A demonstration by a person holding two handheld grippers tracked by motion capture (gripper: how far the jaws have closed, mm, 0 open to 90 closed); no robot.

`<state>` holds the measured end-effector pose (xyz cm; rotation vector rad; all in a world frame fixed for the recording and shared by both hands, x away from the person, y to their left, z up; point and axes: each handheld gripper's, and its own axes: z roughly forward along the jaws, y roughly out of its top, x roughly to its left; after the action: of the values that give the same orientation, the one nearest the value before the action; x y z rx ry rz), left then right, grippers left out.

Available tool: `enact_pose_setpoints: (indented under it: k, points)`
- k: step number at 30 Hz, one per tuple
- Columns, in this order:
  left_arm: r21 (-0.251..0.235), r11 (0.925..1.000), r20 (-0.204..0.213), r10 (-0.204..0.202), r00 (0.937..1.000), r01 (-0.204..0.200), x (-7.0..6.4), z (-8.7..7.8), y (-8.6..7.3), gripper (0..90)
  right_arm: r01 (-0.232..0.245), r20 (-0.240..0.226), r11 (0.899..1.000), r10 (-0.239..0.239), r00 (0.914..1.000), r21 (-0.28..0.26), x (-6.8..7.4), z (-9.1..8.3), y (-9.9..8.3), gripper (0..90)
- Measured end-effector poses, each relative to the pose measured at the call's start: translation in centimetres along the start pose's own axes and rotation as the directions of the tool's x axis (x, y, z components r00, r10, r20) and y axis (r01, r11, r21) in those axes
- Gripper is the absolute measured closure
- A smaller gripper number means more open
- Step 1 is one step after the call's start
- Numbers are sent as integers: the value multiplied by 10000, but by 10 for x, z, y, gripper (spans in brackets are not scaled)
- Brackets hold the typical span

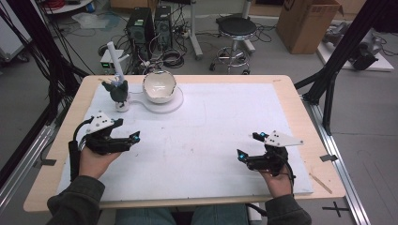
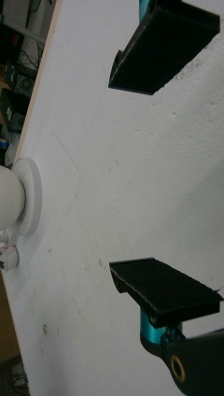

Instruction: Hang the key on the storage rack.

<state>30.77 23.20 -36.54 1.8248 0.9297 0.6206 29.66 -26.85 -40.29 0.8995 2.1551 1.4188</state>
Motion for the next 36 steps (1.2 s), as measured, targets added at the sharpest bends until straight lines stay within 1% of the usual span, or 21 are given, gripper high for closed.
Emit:
enact_pose_setpoints:
  k: [5, 8, 9, 10, 14, 19, 25, 28, 33, 36]
  points:
    - [30, 9999, 2, 137, 9999, -137, -3, -3, -3, 210, -6, 32, 10000, 6, 10000, 22, 0, 0, 0, 102]
    - [9, 10000, 19, 92, 10000, -92, -5, -5, -7, 211, 5, 32, 10000, -5, 10000, 31, 0, 0, 0, 102]
    - [38, 9999, 27, 150, 9999, -150, -5, -6, -8, 211, -3, 34, 10000, 3, 10000, 26, 0, 0, 0, 103]
    - [16, 9999, 14, 107, 9999, -107, -5, -7, -9, 211, 15, 32, 10000, -15, 10000, 33, -1, 0, 0, 103]
    - [56, 9998, -9, 195, 9998, -195, -6, -9, -12, 210, -34, 83, 10000, 34, 10000, 52, -1, 0, -1, 102]
    - [9, 10000, -25, 93, 10000, -93, -6, -13, -16, 211, -57, 130, 10000, 56, 9999, 80, -1, -1, -2, 102]
    - [-21, 10000, -39, 90, 10000, -91, -8, -18, -21, 210, -105, 157, 9999, 103, 9998, 119, -1, -1, -2, 102]
    - [-17, 9999, -63, 171, 9998, -171, -8, -21, -22, 210, -101, 198, 9999, 98, 9998, 126, -2, -1, -3, 102]
    - [-74, 9998, -110, 171, 9998, -172, -7, -25, -25, 210, -67, 255, 9999, 64, 9997, 130, -3, -1, -3, 103]
    - [-94, 9999, -121, 144, 9998, -145, -8, -27, -26, 209, -132, 269, 9998, 129, 9996, 127, -3, -1, -3, 102]
